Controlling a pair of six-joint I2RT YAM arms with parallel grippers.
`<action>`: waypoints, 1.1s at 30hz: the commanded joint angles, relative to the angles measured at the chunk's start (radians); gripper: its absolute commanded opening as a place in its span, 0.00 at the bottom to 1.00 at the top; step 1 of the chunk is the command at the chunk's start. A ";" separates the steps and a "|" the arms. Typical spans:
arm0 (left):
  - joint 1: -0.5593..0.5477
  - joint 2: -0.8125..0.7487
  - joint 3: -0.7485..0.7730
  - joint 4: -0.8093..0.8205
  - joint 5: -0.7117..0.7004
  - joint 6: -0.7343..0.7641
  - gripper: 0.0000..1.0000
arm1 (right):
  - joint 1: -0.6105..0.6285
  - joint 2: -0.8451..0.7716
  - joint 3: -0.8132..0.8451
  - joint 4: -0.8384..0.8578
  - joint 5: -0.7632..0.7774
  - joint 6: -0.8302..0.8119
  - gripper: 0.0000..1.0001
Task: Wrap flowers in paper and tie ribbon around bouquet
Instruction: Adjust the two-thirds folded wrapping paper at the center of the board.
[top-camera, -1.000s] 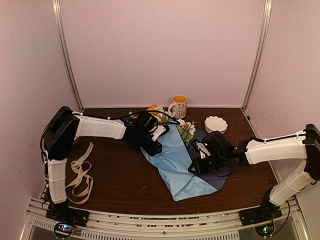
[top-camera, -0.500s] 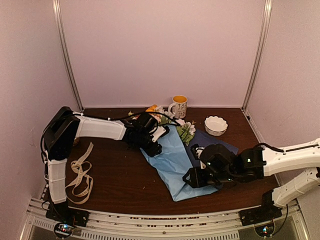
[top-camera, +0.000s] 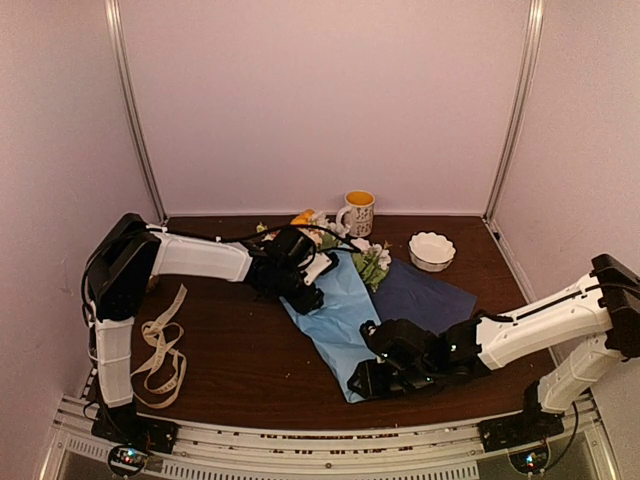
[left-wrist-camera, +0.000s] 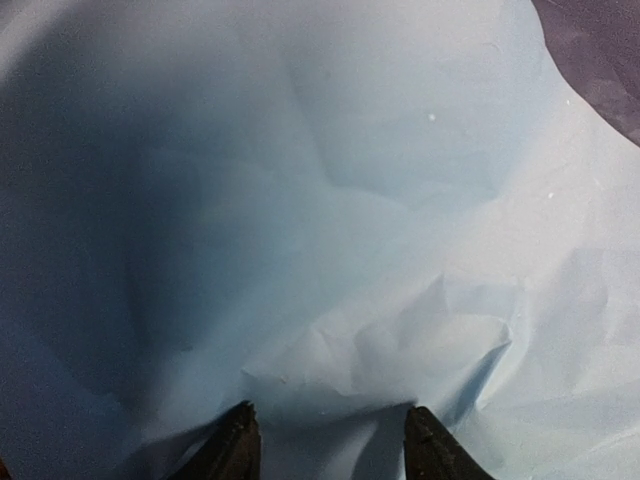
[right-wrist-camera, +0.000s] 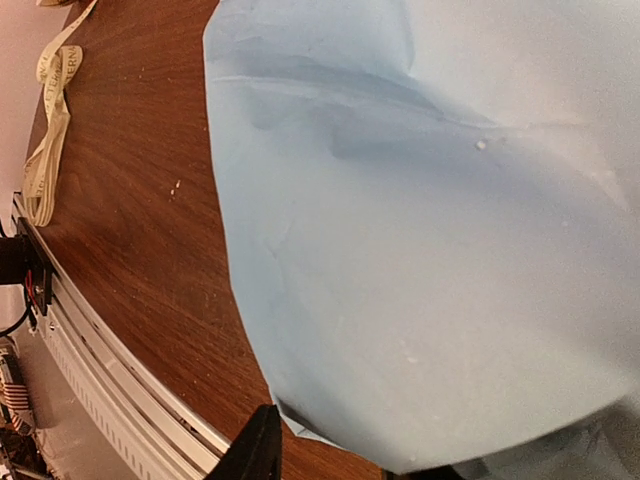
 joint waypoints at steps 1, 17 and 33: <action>0.005 0.002 -0.009 0.039 -0.002 0.015 0.53 | 0.008 0.033 0.038 0.048 -0.038 0.003 0.34; 0.005 0.012 0.002 0.044 -0.034 0.023 0.53 | 0.009 0.054 -0.018 0.116 -0.081 0.011 0.00; 0.008 0.070 0.082 -0.013 -0.175 0.091 0.54 | 0.043 0.045 -0.059 0.140 -0.303 0.010 0.00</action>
